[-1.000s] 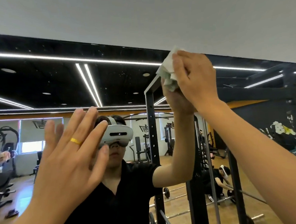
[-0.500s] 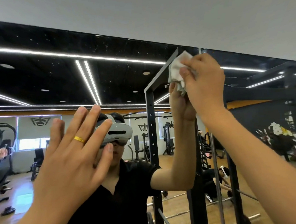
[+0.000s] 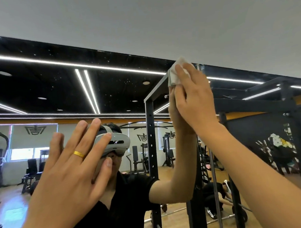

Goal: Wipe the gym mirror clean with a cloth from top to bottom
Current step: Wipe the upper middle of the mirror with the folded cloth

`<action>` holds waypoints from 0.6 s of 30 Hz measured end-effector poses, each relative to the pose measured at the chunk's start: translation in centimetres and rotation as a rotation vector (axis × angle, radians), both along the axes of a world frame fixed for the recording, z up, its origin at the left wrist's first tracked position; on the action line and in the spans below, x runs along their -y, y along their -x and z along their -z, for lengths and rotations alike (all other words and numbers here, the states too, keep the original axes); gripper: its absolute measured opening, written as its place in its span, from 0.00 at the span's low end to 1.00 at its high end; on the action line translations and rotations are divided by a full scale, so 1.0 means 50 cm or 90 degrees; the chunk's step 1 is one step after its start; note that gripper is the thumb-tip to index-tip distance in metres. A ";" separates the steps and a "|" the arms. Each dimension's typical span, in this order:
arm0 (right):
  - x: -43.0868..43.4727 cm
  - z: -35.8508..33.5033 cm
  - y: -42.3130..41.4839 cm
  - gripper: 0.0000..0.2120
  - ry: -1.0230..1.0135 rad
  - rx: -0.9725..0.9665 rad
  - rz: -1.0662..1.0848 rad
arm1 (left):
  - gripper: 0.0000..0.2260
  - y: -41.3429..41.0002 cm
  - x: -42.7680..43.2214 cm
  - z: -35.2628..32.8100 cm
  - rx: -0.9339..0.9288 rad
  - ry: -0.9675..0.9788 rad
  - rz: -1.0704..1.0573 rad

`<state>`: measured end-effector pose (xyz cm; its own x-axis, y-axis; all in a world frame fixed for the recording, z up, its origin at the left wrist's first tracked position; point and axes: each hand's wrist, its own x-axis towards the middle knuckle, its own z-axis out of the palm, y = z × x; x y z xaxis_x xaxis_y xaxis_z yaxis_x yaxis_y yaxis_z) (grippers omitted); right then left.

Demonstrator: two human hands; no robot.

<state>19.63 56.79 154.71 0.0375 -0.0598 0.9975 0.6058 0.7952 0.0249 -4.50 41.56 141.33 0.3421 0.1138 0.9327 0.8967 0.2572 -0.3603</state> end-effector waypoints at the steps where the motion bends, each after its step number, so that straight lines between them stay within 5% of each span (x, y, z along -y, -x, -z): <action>1: -0.002 -0.004 -0.005 0.23 0.016 0.021 0.003 | 0.24 0.001 -0.001 0.001 0.000 -0.002 0.001; 8: 0.019 -0.036 -0.032 0.22 0.065 0.112 -0.016 | 0.24 0.003 -0.001 0.002 0.004 -0.005 0.004; 13: 0.026 0.084 -0.014 0.23 0.080 0.036 -0.159 | 0.25 0.003 0.000 0.004 0.016 0.009 -0.003; 18: 0.022 0.003 -0.027 0.19 0.059 0.026 -0.135 | 0.25 -0.001 -0.001 0.007 0.020 0.017 -0.003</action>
